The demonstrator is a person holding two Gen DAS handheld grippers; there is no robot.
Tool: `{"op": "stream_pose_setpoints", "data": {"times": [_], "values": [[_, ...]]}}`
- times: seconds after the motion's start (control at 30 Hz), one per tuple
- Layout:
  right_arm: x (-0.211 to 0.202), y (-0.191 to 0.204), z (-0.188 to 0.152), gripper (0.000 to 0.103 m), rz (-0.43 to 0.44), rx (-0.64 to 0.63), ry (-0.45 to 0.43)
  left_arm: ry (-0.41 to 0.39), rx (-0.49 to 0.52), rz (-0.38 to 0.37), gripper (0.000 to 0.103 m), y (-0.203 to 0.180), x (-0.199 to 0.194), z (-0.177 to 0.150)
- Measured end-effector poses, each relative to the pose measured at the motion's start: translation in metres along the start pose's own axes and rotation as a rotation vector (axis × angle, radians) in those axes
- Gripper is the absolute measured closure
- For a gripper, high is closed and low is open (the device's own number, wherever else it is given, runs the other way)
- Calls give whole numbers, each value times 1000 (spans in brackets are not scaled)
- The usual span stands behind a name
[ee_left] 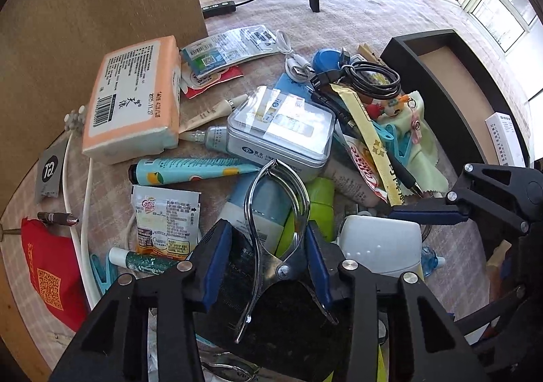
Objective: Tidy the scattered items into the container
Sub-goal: 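Grasp the metal clip with the left gripper while the right gripper grasps the white round device, then carry the clip and white device into the tray and release both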
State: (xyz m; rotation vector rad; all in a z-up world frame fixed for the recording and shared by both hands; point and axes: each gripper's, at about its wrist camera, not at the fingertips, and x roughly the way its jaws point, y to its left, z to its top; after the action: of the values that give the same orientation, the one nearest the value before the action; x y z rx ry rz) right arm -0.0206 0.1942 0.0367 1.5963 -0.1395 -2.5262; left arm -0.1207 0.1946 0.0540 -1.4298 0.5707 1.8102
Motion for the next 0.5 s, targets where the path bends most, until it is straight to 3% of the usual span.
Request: {"op": "stream_pose_setpoints", "data": {"times": [0.3,0.5], "values": [[-10,0,-5,55,3,44,-36,-48,-85,-9,71,12,-12,-7],[-18,0,-5,56,3,72,-81,-80,-141,-6,72,22,-26,-16]]}}
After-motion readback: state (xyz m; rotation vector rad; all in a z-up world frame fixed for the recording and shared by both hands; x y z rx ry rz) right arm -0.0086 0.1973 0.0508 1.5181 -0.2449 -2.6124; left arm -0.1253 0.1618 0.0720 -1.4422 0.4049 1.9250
